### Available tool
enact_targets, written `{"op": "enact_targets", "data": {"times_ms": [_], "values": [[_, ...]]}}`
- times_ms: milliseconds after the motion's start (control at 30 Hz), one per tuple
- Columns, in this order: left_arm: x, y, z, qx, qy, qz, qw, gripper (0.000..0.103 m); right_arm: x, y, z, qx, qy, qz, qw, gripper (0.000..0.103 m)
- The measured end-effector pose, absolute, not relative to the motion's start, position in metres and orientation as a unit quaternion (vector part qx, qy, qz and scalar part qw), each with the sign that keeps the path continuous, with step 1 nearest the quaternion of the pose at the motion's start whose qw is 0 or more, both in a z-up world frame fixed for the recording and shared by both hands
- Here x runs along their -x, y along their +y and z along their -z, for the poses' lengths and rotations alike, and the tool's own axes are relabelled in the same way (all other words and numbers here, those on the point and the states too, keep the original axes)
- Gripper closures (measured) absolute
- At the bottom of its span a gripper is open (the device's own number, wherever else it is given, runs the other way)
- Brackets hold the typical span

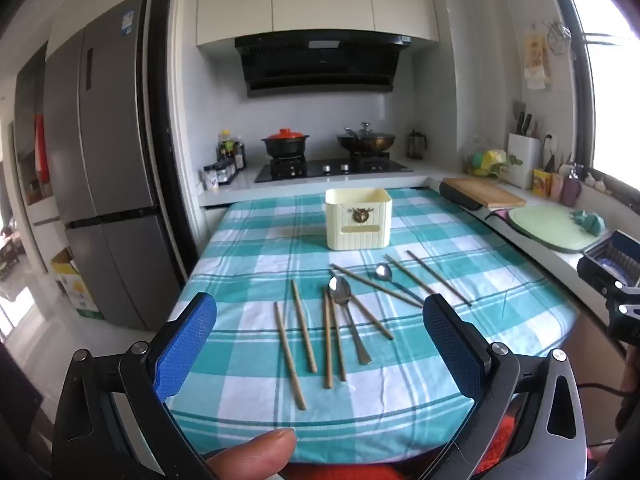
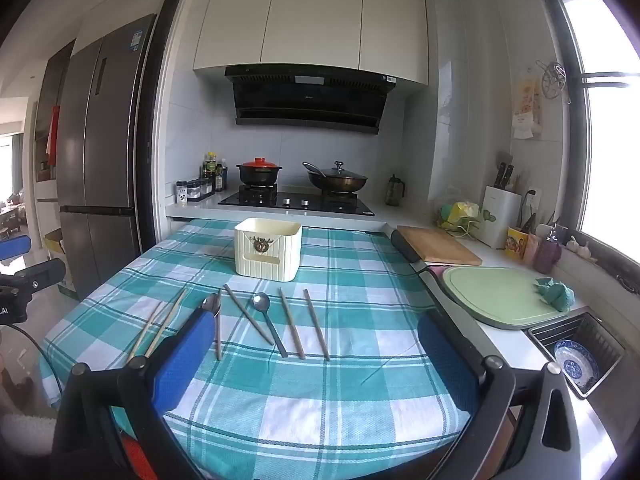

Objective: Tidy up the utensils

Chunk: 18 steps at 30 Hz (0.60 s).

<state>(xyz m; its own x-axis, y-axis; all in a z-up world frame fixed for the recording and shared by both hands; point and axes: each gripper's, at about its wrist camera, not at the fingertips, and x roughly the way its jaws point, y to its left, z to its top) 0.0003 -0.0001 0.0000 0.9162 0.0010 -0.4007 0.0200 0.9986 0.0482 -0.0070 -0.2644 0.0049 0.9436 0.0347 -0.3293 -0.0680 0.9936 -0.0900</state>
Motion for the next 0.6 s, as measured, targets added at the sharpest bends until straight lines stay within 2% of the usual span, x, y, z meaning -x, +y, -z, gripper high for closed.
{"op": "enact_targets", "data": {"times_ms": [600], "values": [[-0.0004, -0.0001, 0.0001, -0.025, 0.208, 0.005, 0.978, 0.0, 0.0062, -0.2665, -0.0051, 0.05, 0.166, -0.026, 0.985, 0.0]]}}
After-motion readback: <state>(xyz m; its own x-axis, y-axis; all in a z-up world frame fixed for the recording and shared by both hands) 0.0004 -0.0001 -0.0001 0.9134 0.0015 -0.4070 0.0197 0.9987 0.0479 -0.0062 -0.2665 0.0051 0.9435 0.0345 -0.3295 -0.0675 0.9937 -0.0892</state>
